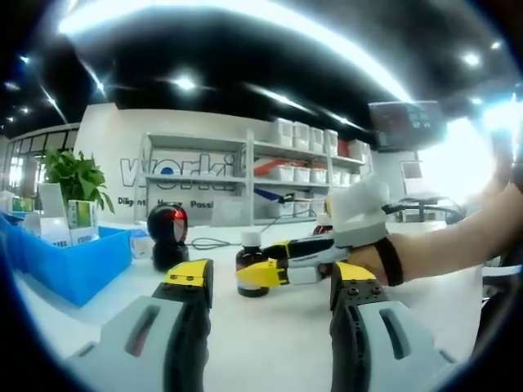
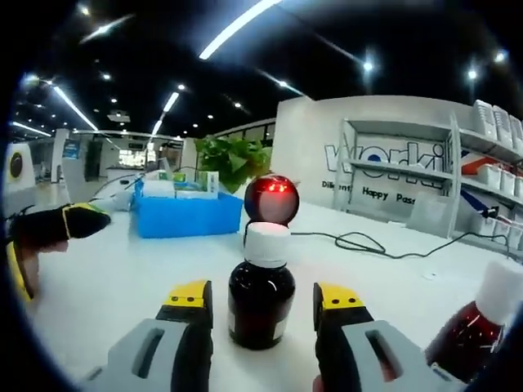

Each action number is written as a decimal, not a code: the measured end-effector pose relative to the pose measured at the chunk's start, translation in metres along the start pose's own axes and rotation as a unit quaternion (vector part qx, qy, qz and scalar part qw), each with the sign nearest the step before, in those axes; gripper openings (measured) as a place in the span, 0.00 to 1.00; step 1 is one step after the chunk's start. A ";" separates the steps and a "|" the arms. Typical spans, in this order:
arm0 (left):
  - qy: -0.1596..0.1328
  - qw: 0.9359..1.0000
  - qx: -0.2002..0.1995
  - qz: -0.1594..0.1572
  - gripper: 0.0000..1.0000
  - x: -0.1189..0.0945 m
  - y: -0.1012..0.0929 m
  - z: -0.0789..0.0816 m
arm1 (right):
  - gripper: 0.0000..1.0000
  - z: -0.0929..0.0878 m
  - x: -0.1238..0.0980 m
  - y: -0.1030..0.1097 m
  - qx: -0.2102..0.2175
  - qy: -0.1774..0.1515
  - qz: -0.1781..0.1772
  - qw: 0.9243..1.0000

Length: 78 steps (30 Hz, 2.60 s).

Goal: Rotate the medicine bottle to make it face forward pick up the medicine bottle inspect the drug traceability code place the medicine on the table

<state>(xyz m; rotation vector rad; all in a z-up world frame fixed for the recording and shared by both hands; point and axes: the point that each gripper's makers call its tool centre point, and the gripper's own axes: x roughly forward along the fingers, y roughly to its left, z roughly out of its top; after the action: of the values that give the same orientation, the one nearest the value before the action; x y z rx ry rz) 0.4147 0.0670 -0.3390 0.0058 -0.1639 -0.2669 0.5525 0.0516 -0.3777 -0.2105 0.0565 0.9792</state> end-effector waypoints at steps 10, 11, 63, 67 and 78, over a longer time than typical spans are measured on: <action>0.002 1.000 -0.002 -0.003 0.49 0.001 0.000 -0.002 | 0.33 -0.003 0.008 -0.002 0.037 -0.004 0.032 0.999; 0.003 1.000 -0.002 -0.004 0.49 0.001 0.000 -0.002 | 0.32 -0.004 0.007 -0.003 0.036 -0.003 0.032 0.999; 0.001 1.000 0.000 0.018 0.50 0.000 0.009 -0.001 | 0.32 -0.006 -0.003 -0.003 0.050 0.009 -0.059 0.997; 0.004 1.000 0.002 0.016 0.50 0.000 0.007 -0.003 | 0.36 -0.002 -0.003 -0.007 0.046 0.001 -0.019 0.999; 0.007 1.000 0.003 0.011 0.50 0.001 0.006 -0.003 | 0.32 -0.003 0.003 0.000 0.044 0.012 0.049 0.998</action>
<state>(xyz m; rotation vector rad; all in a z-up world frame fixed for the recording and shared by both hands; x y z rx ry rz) 0.4174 0.0725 -0.3421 0.0111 -0.1515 -0.2447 0.5544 0.0532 -0.3806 -0.1384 0.1322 1.0701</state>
